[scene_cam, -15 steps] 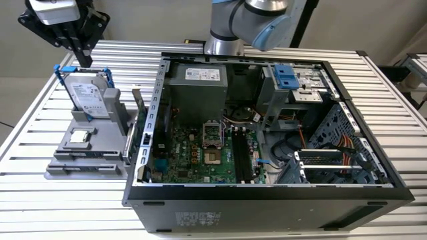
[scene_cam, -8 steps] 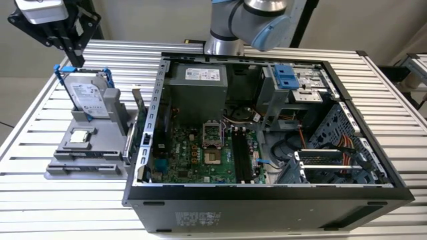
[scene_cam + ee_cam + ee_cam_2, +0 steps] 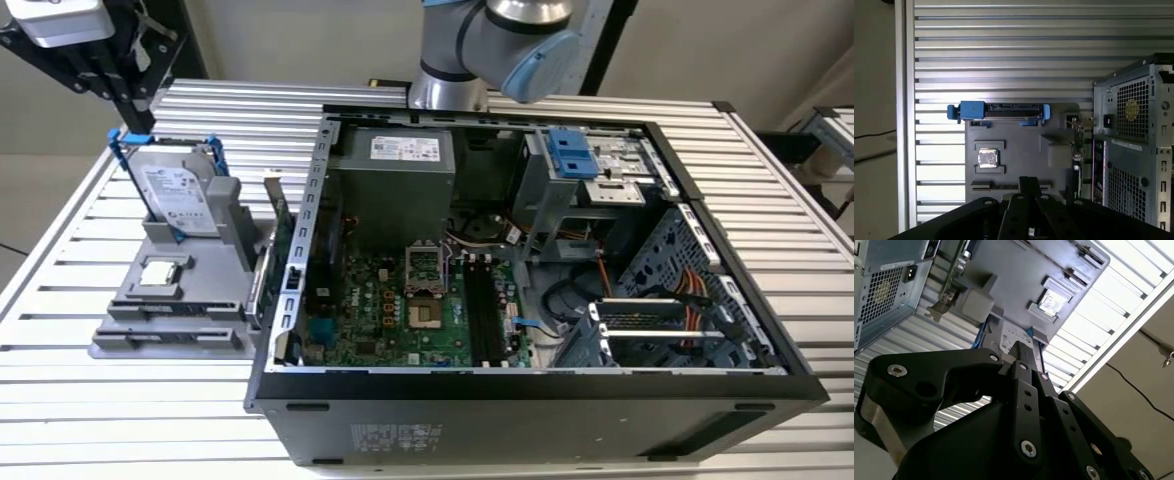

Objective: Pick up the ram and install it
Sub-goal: 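Reach for the ram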

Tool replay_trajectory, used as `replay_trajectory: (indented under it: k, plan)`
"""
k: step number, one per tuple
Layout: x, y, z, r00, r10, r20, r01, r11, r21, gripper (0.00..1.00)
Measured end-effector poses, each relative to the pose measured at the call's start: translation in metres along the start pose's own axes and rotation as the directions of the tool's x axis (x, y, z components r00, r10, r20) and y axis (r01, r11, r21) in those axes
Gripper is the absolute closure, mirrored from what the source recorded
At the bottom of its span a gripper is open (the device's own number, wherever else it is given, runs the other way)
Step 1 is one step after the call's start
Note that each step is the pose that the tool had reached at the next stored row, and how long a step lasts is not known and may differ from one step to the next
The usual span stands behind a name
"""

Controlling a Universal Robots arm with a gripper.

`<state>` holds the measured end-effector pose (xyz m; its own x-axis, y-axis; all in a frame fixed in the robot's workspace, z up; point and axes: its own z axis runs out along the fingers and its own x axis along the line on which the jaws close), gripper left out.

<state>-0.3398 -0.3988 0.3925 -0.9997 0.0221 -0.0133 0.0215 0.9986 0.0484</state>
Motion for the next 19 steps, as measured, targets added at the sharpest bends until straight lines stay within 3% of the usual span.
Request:
replay_trajectory:
  k: [7, 13, 19]
  plan:
    - [0.0044, 0.0000, -0.0002, 0.9995, -0.032, -0.0017, 0.032, 0.9995, -0.0003, 1.00]
    - [0.0046, -0.0002, -0.0002, 0.9995, -0.032, -0.0018, 0.032, 0.9995, -0.0004, 1.00]
    - [0.0047, -0.0056, -0.0003, 0.9995, -0.032, -0.0017, 0.032, 0.9995, -0.0004, 1.00]
